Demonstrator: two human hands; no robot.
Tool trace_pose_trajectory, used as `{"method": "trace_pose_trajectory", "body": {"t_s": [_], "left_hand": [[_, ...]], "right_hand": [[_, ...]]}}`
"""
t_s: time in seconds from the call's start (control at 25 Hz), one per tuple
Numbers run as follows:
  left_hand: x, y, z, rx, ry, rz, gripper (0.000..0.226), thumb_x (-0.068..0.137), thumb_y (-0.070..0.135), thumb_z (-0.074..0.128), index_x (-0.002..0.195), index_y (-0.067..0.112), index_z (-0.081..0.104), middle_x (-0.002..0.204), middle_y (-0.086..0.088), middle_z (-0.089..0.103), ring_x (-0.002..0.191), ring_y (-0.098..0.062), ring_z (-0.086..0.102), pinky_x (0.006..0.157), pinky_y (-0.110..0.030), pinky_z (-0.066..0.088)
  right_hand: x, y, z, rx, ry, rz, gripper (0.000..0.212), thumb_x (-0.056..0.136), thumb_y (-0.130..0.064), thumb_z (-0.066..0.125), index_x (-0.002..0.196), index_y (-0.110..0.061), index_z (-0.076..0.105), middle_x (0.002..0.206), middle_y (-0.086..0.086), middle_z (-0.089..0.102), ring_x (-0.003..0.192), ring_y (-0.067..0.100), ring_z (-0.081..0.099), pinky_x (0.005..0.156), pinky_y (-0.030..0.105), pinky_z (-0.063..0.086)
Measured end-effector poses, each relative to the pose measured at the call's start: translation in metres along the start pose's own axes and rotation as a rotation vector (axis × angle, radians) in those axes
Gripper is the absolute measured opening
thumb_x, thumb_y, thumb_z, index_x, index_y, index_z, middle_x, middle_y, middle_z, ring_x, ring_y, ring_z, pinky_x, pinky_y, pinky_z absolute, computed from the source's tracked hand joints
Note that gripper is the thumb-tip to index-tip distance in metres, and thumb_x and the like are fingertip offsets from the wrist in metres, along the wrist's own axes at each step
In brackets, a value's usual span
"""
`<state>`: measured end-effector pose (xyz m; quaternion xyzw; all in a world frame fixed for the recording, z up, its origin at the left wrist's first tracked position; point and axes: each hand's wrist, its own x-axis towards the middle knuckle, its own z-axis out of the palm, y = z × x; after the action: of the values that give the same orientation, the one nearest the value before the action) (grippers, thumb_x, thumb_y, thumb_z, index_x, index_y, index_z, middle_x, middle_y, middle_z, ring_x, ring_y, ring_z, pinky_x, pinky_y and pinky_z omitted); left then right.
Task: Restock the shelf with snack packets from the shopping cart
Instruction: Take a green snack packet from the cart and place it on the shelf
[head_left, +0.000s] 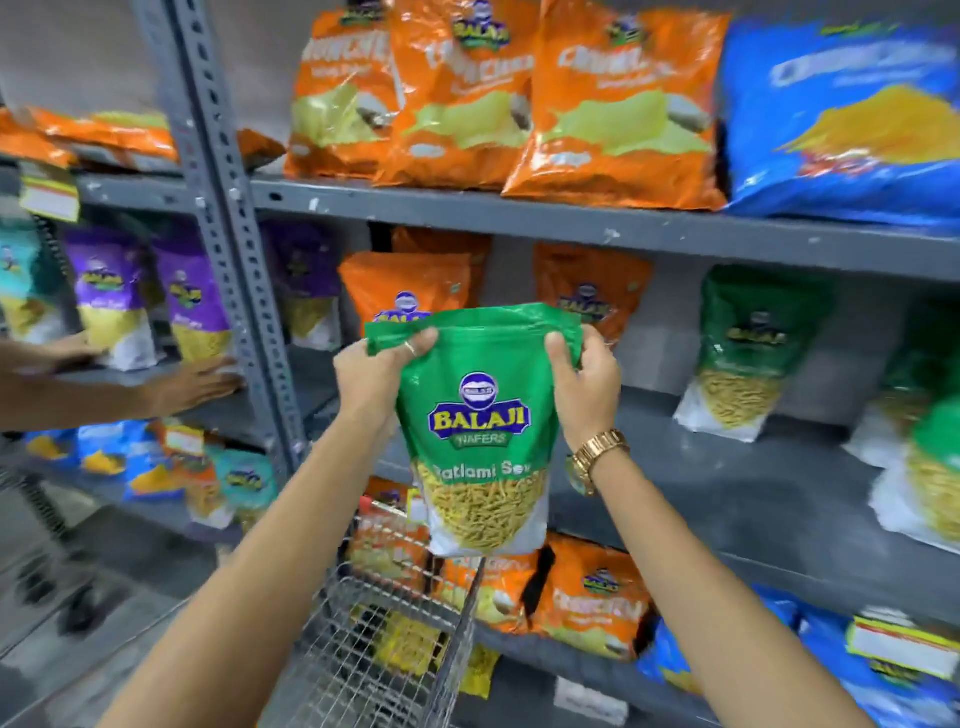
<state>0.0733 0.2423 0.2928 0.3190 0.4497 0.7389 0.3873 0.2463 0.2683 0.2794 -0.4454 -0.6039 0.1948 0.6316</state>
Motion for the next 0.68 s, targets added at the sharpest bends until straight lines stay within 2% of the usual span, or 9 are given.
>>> {"method": "trace_pose_trajectory", "body": {"t_s": [0.04,0.08,0.2,0.24,0.36,0.44,0.52,0.6,0.68], "left_hand": [[0.006,-0.006,0.022,-0.017,-0.061,-0.021,0.02,0.066,-0.003,0.074,0.065,0.013,0.061,0.046,0.008,0.068,0.046,-0.007,0.065,0.05,-0.024,0.057],[0.01,-0.012,0.043,-0.034,-0.116,-0.044,0.019,0.066,-0.002,0.074,0.067,0.012,0.061,0.046,0.008,0.069,0.046,-0.008,0.065,0.049,-0.023,0.057],[0.017,-0.033,0.105,-0.068,-0.234,-0.106,0.017,0.067,-0.002,0.073,0.066,0.011,0.061,0.044,0.007,0.068,0.044,-0.008,0.064,0.047,-0.023,0.056],[0.019,-0.041,0.126,-0.066,-0.266,-0.113,0.017,0.068,-0.001,0.073,0.065,0.011,0.062,0.044,0.007,0.067,0.043,-0.007,0.063,0.049,-0.024,0.056],[0.023,-0.068,0.179,-0.037,-0.323,-0.17,0.017,0.068,0.003,0.076,0.062,0.014,0.064,0.043,0.007,0.067,0.045,-0.009,0.063,0.051,-0.026,0.056],[0.023,-0.087,0.213,-0.029,-0.349,-0.224,0.015,0.066,0.007,0.078,0.064,0.014,0.065,0.053,0.001,0.071,0.055,-0.018,0.066,0.062,-0.033,0.059],[0.023,-0.105,0.243,-0.025,-0.362,-0.274,0.017,0.064,0.009,0.08,0.069,0.012,0.064,0.075,-0.011,0.071,0.07,-0.025,0.067,0.077,-0.042,0.057],[0.019,-0.119,0.27,-0.041,-0.368,-0.295,0.019,0.066,0.006,0.078,0.071,0.012,0.061,0.08,-0.013,0.068,0.071,-0.024,0.065,0.073,-0.035,0.058],[0.015,-0.13,0.295,-0.065,-0.364,-0.286,0.02,0.068,0.002,0.076,0.068,0.014,0.06,0.073,-0.006,0.066,0.064,-0.019,0.063,0.059,-0.024,0.057]], "right_hand": [[0.01,0.004,-0.015,-0.02,0.06,-0.006,0.036,0.082,-0.032,0.051,0.095,0.001,0.057,0.067,0.017,0.06,0.061,0.026,0.052,0.061,0.039,0.041],[0.019,0.01,-0.029,-0.045,0.112,-0.002,0.039,0.082,-0.032,0.051,0.098,0.003,0.057,0.071,0.02,0.063,0.063,0.029,0.053,0.063,0.04,0.042],[0.045,0.03,-0.072,-0.129,0.215,0.045,0.039,0.088,-0.023,0.054,0.11,0.01,0.051,0.058,0.003,0.049,0.055,0.019,0.044,0.063,0.038,0.038],[0.053,0.039,-0.087,-0.144,0.248,0.052,0.04,0.088,-0.023,0.054,0.11,0.01,0.051,0.061,0.006,0.053,0.06,0.023,0.048,0.066,0.041,0.041],[0.071,0.062,-0.124,-0.178,0.33,0.057,0.039,0.088,-0.026,0.053,0.109,0.007,0.052,0.094,0.028,0.065,0.084,0.032,0.058,0.081,0.048,0.048],[0.082,0.079,-0.15,-0.194,0.375,0.069,0.027,0.089,-0.022,0.052,0.098,0.004,0.054,0.081,0.026,0.064,0.073,0.027,0.052,0.068,0.039,0.041],[0.089,0.09,-0.172,-0.218,0.413,0.083,0.012,0.09,-0.019,0.051,0.084,-0.008,0.05,0.061,0.004,0.052,0.062,0.021,0.043,0.056,0.029,0.024],[0.097,0.104,-0.19,-0.261,0.447,0.092,0.016,0.091,-0.018,0.05,0.079,-0.01,0.042,0.055,-0.006,0.037,0.053,0.016,0.034,0.052,0.028,0.016],[0.106,0.121,-0.206,-0.282,0.477,0.115,0.018,0.091,-0.019,0.049,0.08,-0.004,0.045,0.056,0.002,0.042,0.054,0.019,0.037,0.054,0.029,0.021]]}}
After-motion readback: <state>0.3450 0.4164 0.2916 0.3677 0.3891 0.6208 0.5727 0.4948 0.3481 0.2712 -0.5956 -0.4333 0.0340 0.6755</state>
